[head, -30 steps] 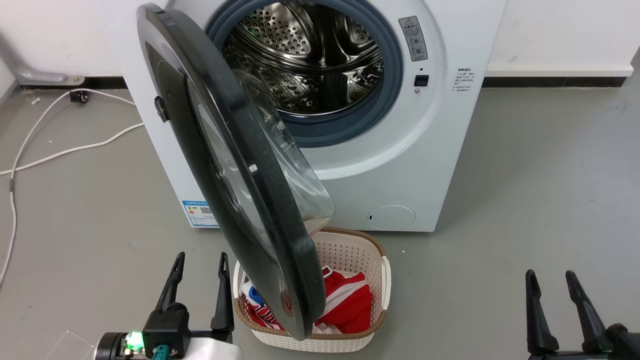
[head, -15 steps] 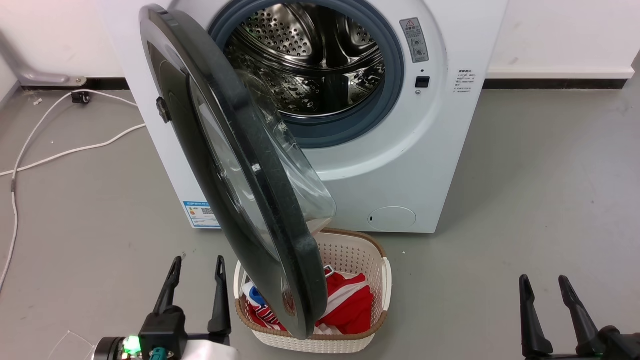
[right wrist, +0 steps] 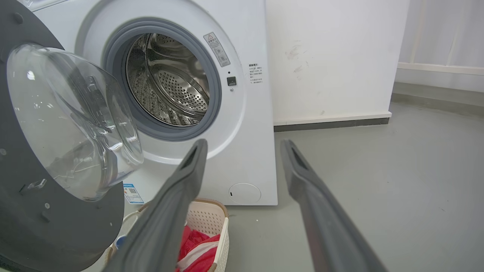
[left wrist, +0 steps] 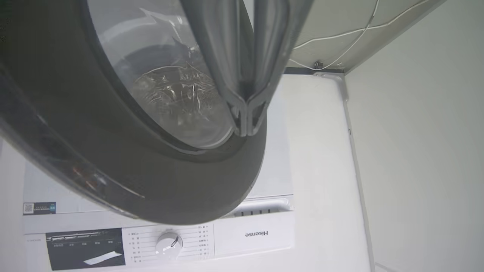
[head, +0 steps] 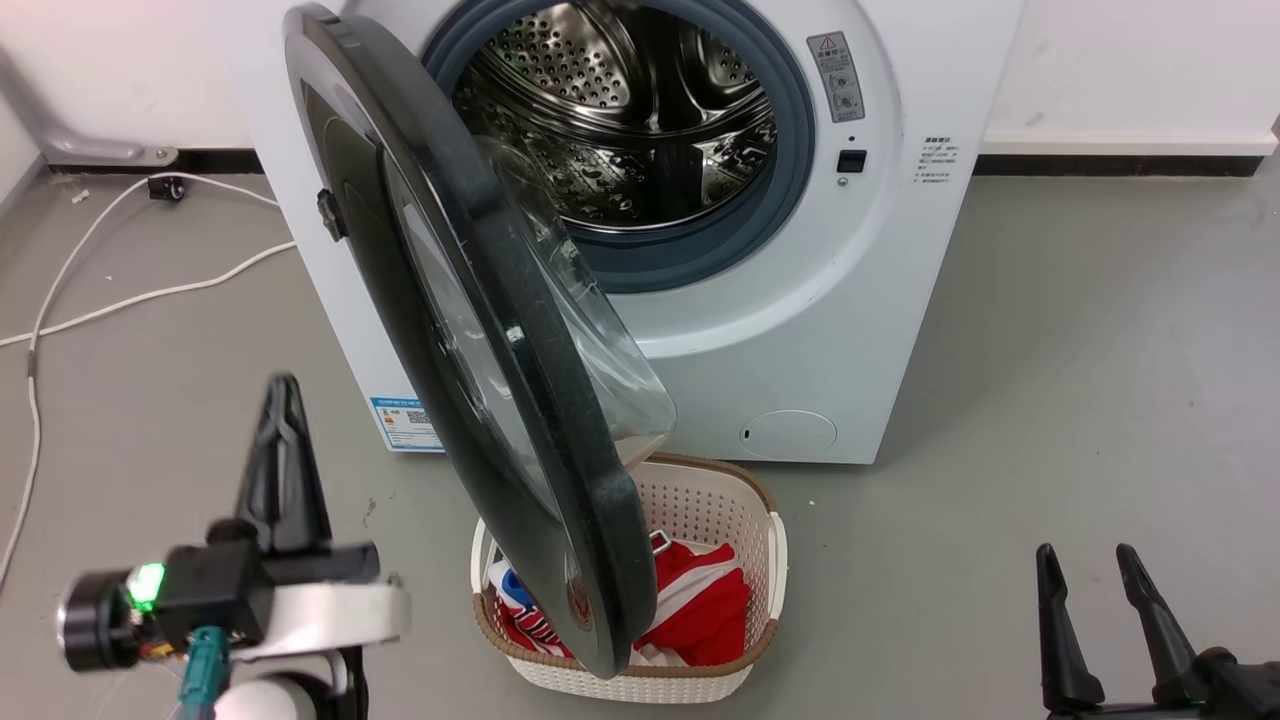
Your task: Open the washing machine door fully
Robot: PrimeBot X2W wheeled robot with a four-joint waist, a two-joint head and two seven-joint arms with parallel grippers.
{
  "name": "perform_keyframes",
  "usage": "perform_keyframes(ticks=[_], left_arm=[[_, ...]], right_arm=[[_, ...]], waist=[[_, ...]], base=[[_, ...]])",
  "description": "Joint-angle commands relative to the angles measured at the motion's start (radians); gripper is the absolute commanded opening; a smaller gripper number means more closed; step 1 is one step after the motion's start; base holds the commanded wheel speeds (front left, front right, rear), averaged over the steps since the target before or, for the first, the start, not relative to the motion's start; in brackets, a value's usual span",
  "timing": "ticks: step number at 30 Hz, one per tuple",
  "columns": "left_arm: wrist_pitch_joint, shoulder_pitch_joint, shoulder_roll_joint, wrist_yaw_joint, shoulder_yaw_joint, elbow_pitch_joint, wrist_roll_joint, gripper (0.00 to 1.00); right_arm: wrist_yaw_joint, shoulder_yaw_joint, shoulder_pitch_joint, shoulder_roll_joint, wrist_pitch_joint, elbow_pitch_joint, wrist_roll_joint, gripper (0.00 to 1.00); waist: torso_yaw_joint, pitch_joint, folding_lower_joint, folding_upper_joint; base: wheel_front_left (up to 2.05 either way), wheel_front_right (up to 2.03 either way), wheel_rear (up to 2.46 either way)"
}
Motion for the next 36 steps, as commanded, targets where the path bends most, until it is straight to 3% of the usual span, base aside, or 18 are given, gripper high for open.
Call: perform_keyframes(ticks=[1, 6, 16, 36], left_arm=[[-0.002, -0.024, 0.001, 0.008, 0.001, -0.027, 0.011, 0.0], [-0.002, -0.088, 0.01, -0.006, -0.016, -0.136, 0.023, 0.0], [-0.002, -0.17, -0.01, -0.045, -0.191, -0.268, 0.04, 0.0], [-0.002, -0.229, -0.029, -0.134, -0.616, -0.205, 0.028, 0.0]], right_arm=[[0.0, 0.002, -0.005, 0.003, -0.002, -0.005, -0.007, 1.0], [0.0, 0.005, -0.011, 0.003, -0.002, -0.005, -0.016, 1.0], [0.0, 0.017, -0.02, 0.003, -0.002, -0.006, -0.037, 1.0], [0.0, 0.046, -0.026, 0.003, -0.002, 0.002, -0.047, 1.0]], waist=[[-0.001, 0.001, -0.0001, 0.0], [-0.003, 0.004, -0.0001, 0.0], [-0.004, 0.012, -0.0001, 0.0], [-0.005, 0.014, -0.0001, 0.0]], base=[[0.0, 0.0, 0.0], [0.0, 0.0, 0.0], [0.0, 0.0, 0.0], [0.0, 0.0, 0.0]])
